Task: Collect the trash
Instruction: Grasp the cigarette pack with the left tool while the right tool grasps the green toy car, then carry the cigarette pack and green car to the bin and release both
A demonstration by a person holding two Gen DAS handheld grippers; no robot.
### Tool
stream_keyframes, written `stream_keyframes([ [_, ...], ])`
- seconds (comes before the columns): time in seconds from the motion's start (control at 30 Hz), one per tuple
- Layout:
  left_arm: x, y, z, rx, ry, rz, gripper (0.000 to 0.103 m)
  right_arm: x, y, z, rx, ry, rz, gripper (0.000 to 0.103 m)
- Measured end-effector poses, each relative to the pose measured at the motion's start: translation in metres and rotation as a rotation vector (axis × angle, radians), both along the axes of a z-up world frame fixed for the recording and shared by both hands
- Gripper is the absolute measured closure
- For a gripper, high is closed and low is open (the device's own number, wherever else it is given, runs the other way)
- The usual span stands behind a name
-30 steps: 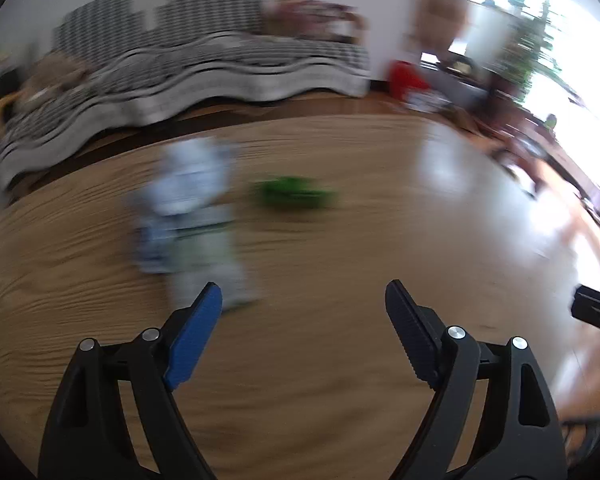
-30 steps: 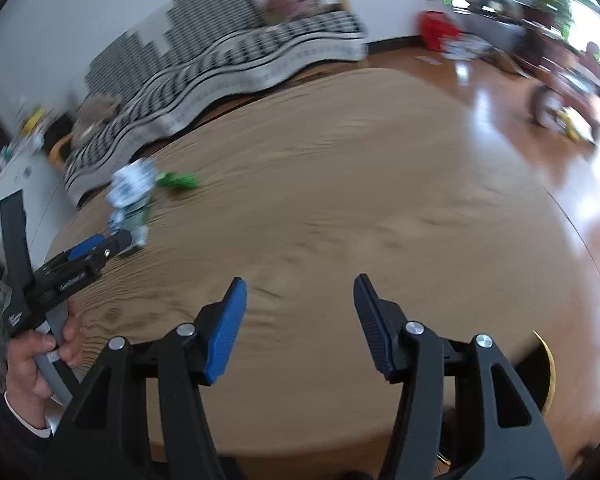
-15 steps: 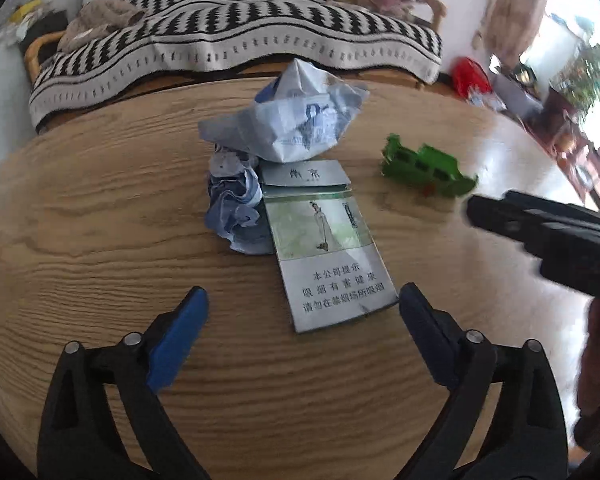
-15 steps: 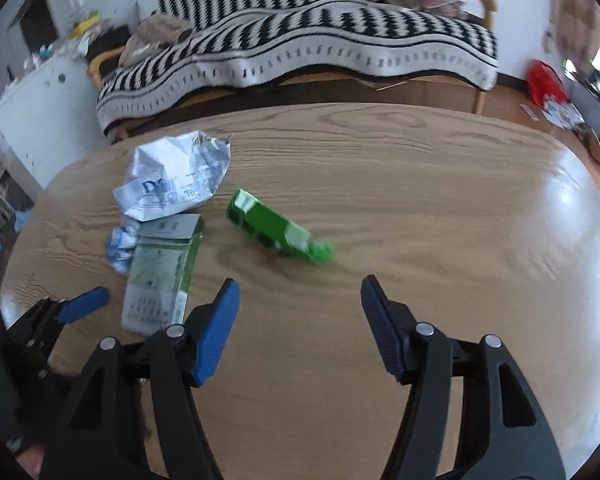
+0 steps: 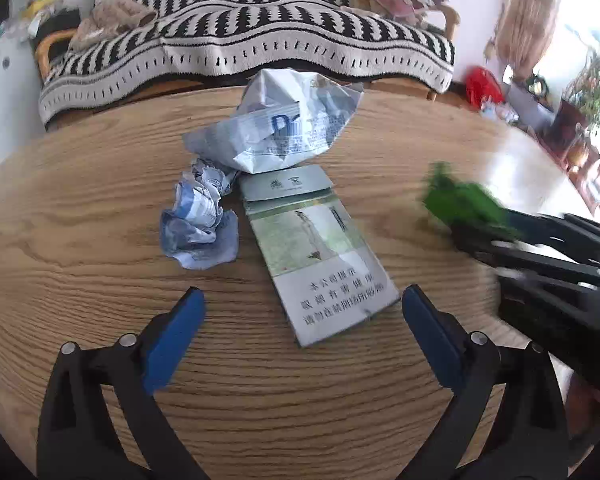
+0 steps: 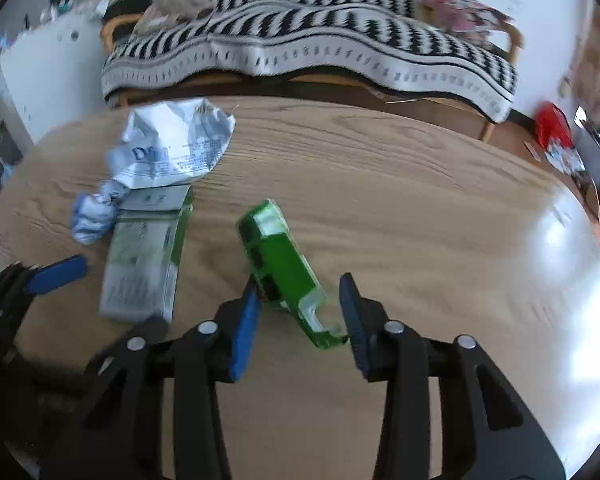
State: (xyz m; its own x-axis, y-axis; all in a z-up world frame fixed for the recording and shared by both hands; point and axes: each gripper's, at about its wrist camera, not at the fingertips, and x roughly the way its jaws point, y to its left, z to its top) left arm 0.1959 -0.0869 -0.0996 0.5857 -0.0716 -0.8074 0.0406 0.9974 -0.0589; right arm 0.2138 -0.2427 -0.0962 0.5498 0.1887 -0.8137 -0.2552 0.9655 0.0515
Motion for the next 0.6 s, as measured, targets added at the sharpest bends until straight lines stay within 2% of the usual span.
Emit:
stream_keyframes([
  [0.23, 0.002, -0.004, 0.001, -0.028, 0.026, 0.059, 0.007, -0.089, -0.070, 0.020, 0.112, -0.029, -0.155, 0.064],
  [0.3, 0.005, -0.006, 0.002, -0.050, 0.021, 0.087, 0.007, -0.122, -0.088, 0.020, 0.158, -0.018, -0.200, 0.064],
  [0.43, 0.010, -0.015, 0.001, -0.025, 0.011, 0.104, 0.009, -0.173, -0.108, 0.012, 0.206, 0.028, -0.274, 0.064],
  [0.47, 0.008, -0.019, 0.001, -0.015, 0.004, 0.102, 0.013, -0.183, -0.111, 0.012, 0.207, 0.040, -0.285, 0.064],
  [0.5, 0.007, -0.021, 0.002, 0.000, -0.007, 0.095, 0.034, -0.190, -0.111, 0.013, 0.205, 0.041, -0.291, 0.064],
  [0.53, 0.005, -0.026, 0.004, 0.027, -0.010, 0.068, 0.042, -0.197, -0.112, 0.015, 0.207, 0.038, -0.296, 0.064],
  [0.6, 0.000, -0.025, 0.006, -0.017, 0.009, 0.042, 0.043, -0.210, -0.117, 0.021, 0.216, 0.028, -0.303, 0.064],
])
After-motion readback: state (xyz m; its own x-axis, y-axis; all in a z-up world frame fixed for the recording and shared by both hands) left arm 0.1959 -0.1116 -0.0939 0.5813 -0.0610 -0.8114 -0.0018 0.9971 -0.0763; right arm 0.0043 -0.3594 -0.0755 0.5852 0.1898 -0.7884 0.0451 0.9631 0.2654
